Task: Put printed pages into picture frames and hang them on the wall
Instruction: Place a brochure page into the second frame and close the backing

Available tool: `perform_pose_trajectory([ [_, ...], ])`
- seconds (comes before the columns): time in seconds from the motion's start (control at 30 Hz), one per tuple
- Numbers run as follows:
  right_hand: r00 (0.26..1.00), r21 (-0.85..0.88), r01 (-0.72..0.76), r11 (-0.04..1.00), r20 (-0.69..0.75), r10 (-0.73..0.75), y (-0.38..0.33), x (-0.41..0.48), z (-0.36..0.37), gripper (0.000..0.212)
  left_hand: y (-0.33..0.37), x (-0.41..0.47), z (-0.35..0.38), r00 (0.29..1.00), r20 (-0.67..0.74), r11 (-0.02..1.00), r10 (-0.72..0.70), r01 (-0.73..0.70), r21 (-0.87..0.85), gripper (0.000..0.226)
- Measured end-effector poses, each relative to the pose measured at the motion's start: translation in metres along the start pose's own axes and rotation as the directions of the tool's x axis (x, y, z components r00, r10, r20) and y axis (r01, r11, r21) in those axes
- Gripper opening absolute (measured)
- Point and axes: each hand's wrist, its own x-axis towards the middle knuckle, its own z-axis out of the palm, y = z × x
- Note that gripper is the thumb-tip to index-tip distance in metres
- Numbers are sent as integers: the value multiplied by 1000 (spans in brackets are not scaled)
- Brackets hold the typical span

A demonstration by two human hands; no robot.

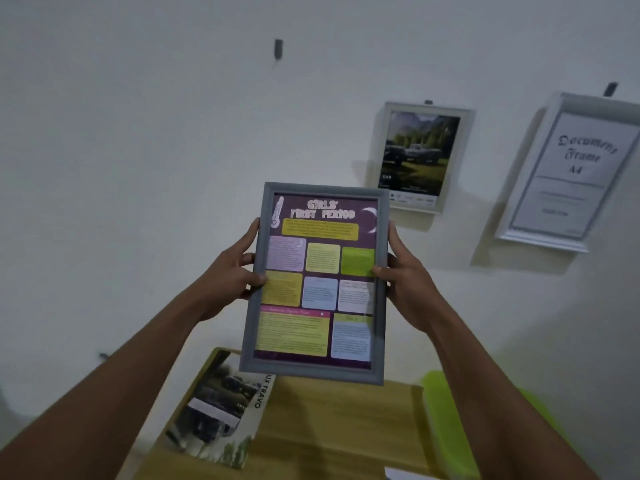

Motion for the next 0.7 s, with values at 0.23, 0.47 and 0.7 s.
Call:
perform_pose_trajectory([
  [0.23, 986, -80, 159, 984, -30, -162, -41, 79, 51, 79, 40, 55, -80, 988, -53, 986, 146, -141, 88, 96],
  [0.47, 962, -170, 261, 950, -34, -271, -64, 161, 93, 91, 67, 129, -156, 958, -58, 954, 281, -273, 124, 89],
  [0.7, 924, -246, 341, 908, -93, -372, -93, 222, 105, 84, 90, 197, -186, 907, -67, 891, 415, -390, 232, 89],
])
